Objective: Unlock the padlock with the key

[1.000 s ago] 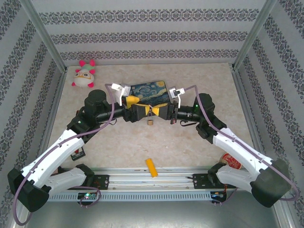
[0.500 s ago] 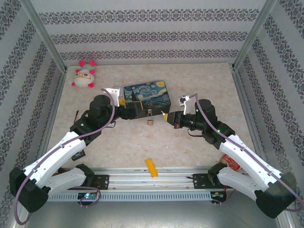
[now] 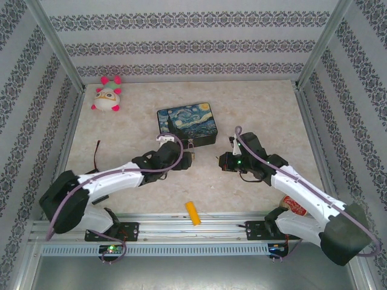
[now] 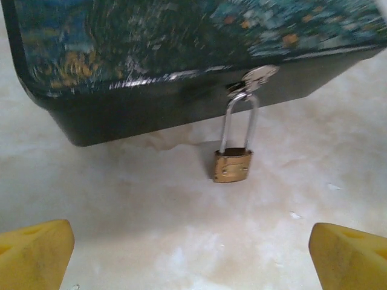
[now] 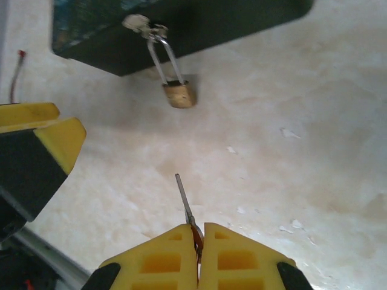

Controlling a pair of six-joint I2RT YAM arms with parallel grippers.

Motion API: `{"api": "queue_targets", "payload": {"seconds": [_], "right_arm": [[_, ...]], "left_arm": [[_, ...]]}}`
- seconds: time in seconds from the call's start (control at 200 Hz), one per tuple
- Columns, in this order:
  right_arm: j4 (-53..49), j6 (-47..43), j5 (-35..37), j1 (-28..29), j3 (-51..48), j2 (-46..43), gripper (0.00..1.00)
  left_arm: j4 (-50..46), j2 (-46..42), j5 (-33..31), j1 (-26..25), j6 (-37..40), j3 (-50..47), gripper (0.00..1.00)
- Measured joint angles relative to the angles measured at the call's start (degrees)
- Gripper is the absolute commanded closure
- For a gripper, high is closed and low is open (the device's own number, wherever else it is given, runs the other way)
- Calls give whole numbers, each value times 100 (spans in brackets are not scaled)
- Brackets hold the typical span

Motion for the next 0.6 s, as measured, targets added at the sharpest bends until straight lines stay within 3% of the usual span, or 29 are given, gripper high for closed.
{"api": "queue_targets", "payload": {"seconds": [0.16, 0.34, 0.6], "right_arm": [[-83, 0, 96, -2, 0, 321, 100], [-83, -2, 114, -76, 0, 490, 100], [-70, 0, 114, -201, -2, 546, 100]], "left_arm": [[306, 647, -144, -2, -170, 26, 9], [560, 1220, -249, -2, -269, 358, 11], [925, 1928, -262, -2, -293, 920, 27]]}}
